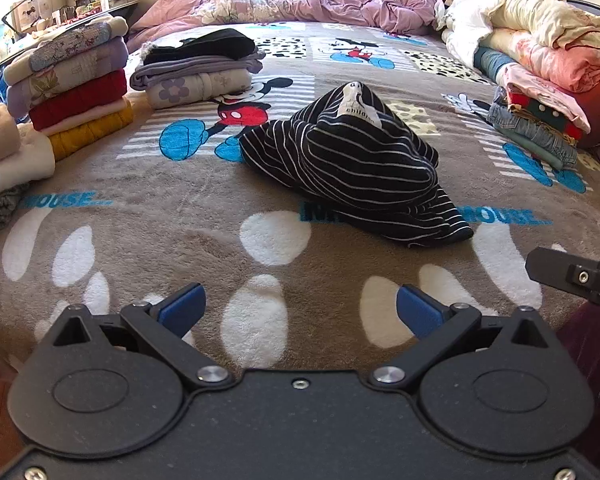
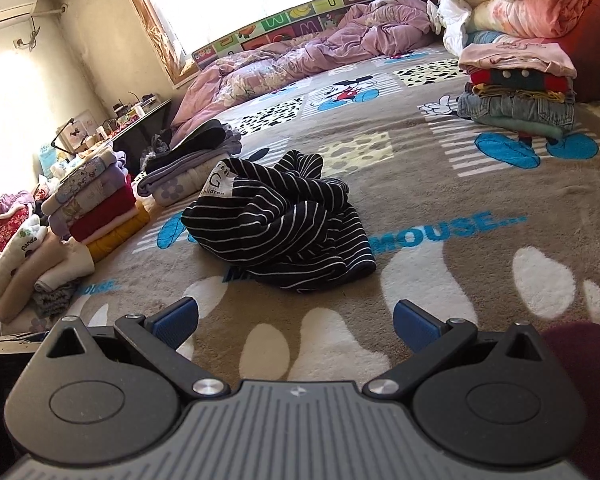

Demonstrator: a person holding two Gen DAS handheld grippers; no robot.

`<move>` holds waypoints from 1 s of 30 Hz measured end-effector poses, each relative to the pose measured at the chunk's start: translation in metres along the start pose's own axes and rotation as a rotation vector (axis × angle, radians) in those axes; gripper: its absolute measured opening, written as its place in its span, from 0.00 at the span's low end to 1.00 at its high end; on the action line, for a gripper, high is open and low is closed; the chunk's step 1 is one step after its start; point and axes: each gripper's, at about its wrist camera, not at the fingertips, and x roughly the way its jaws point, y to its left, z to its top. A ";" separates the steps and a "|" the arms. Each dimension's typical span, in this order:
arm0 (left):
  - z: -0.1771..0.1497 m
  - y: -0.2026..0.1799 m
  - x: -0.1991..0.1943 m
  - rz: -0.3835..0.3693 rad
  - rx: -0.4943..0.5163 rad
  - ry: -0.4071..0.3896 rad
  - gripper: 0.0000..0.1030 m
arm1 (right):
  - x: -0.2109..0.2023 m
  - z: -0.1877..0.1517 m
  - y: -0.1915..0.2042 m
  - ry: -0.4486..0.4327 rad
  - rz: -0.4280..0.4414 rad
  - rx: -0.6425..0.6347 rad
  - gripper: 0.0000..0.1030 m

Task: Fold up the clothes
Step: 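Move both grippers down toward the crumpled black-and-white striped garment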

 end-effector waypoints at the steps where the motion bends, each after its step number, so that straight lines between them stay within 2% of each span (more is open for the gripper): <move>1: 0.001 0.000 0.004 0.002 -0.001 0.008 1.00 | 0.002 0.000 -0.002 -0.004 0.008 0.005 1.00; 7: 0.002 -0.001 0.026 0.010 0.003 0.058 1.00 | 0.020 0.003 -0.009 -0.004 0.048 0.004 1.00; 14: 0.008 0.000 0.042 0.005 -0.015 0.078 1.00 | 0.042 0.005 -0.010 0.035 0.075 0.000 1.00; 23: 0.029 0.010 0.053 0.008 -0.040 0.052 1.00 | 0.067 0.025 -0.015 0.015 0.055 -0.033 1.00; 30: 0.044 0.017 0.063 0.047 -0.027 0.037 1.00 | 0.096 0.056 -0.024 -0.039 0.066 -0.004 1.00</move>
